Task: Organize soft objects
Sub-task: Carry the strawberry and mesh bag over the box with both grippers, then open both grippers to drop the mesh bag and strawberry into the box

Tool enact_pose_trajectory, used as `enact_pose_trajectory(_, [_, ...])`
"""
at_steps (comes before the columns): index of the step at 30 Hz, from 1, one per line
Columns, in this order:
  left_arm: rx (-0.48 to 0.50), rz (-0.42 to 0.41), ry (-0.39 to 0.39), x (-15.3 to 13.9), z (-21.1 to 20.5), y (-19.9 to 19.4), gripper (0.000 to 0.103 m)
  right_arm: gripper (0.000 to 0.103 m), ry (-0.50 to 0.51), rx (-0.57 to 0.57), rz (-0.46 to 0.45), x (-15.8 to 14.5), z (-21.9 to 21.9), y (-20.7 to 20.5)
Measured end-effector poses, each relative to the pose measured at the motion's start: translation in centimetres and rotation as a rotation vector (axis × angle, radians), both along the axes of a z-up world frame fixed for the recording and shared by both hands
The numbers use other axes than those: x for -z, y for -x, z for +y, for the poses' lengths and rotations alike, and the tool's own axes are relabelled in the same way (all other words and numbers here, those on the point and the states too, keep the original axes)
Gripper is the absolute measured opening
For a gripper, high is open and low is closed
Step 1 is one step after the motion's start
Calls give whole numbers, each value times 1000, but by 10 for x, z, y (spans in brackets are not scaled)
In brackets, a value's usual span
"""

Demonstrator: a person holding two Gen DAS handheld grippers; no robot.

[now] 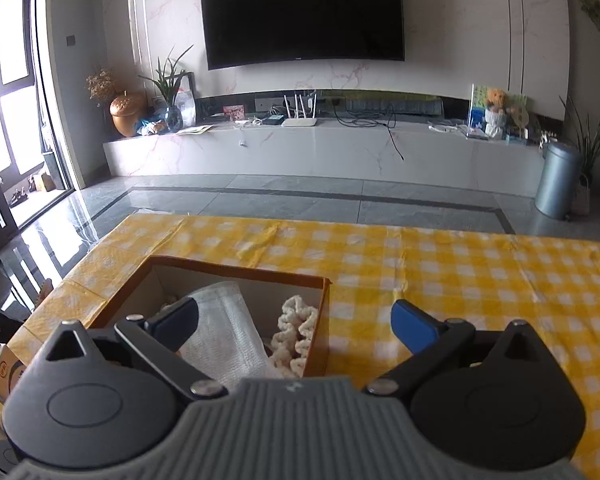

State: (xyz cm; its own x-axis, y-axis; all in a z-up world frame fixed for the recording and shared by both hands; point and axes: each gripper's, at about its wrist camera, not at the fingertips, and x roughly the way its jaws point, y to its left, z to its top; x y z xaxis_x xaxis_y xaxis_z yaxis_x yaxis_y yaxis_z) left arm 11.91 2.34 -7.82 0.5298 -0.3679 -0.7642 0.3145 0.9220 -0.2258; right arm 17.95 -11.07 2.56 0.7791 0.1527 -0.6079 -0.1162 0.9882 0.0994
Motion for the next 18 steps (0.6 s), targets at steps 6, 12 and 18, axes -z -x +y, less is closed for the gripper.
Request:
enact_pose_trajectory(6, [47, 73, 116, 0, 1, -1, 48, 100, -14, 50, 34, 14, -18, 0])
enact_pose_trajectory(12, [97, 84, 22, 6, -14, -1, 58, 100, -51, 71, 22, 10, -30, 5])
enact_pose_trajectory(18, [42, -161, -121, 0, -25, 13, 95, 100, -13, 79, 41, 20, -26, 6])
